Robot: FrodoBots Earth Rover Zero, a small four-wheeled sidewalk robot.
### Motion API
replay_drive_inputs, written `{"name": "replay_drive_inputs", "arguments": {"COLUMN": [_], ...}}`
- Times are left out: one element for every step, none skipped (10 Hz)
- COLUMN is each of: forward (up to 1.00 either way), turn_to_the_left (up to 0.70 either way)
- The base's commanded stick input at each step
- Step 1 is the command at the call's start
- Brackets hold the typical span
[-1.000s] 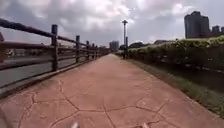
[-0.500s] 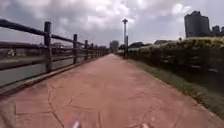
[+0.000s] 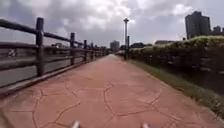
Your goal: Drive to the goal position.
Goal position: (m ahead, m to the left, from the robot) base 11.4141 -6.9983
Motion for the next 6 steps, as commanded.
{"name": "replay_drive_inputs", "arguments": {"forward": [0.69, 0.69, 0.69, 0.69, 0.69, 0.69], "turn_to_the_left": [0.0, 0.0, 0.0, 0.0, 0.0, 0.0]}}
